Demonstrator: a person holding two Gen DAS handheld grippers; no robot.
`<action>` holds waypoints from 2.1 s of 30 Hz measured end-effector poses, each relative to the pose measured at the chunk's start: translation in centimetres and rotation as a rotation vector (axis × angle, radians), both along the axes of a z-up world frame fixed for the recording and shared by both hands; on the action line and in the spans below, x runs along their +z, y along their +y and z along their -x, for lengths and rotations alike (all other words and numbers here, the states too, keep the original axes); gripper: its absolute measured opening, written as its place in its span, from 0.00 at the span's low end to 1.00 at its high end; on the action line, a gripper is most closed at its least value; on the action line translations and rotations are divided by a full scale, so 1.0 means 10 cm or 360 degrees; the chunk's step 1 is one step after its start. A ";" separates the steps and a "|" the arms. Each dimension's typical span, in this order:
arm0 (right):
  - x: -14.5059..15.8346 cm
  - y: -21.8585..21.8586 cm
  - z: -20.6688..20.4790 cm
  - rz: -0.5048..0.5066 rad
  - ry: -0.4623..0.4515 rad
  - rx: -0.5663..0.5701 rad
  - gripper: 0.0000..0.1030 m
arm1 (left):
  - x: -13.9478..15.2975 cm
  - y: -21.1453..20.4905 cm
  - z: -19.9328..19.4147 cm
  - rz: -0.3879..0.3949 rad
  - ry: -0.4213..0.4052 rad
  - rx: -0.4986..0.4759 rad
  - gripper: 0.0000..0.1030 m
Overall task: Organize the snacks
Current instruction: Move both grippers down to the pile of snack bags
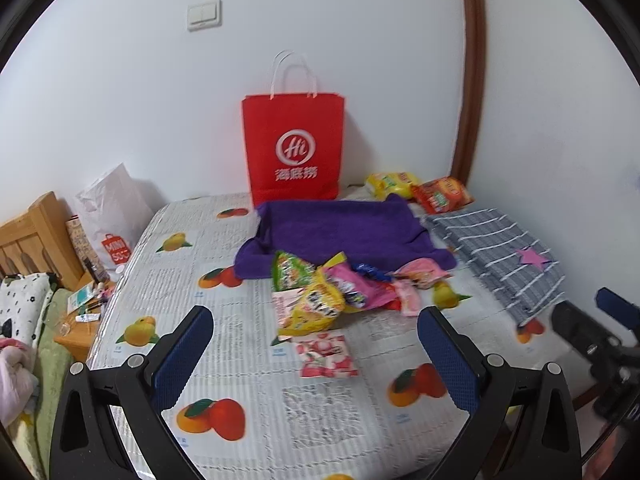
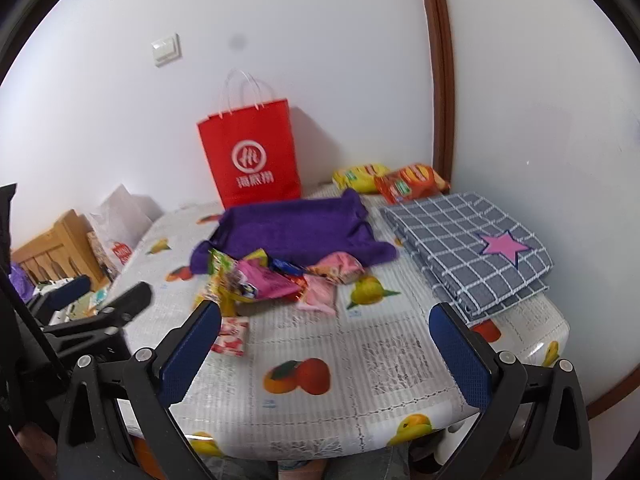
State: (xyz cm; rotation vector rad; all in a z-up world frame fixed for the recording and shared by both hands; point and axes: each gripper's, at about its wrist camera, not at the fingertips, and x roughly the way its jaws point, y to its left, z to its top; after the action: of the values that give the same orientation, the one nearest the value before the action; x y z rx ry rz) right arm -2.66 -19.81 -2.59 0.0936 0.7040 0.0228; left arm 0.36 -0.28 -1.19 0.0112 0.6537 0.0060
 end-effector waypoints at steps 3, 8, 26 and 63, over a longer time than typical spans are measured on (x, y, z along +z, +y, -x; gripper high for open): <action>-0.22 -0.06 -0.15 0.0017 0.0085 -0.0014 0.97 | -0.21 0.13 -0.12 -0.0009 0.0067 0.0034 1.00; -0.57 -0.11 -0.40 0.0054 0.0184 -0.0038 0.90 | -0.61 0.39 -0.33 0.0045 0.0204 0.0103 0.99; -1.31 0.01 -1.65 0.0221 0.0268 0.0132 0.88 | -1.20 0.90 -0.76 0.0227 0.0375 0.0187 0.96; -1.46 -0.16 -1.64 0.0094 0.0125 0.0259 0.69 | -0.96 0.33 -1.07 0.0349 0.0299 -0.0095 0.97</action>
State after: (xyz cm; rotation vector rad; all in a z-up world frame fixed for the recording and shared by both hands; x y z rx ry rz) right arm 13.77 -21.45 -17.15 -0.0199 0.7888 0.1545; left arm 11.04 3.01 -10.81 -0.1820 0.8391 -0.1257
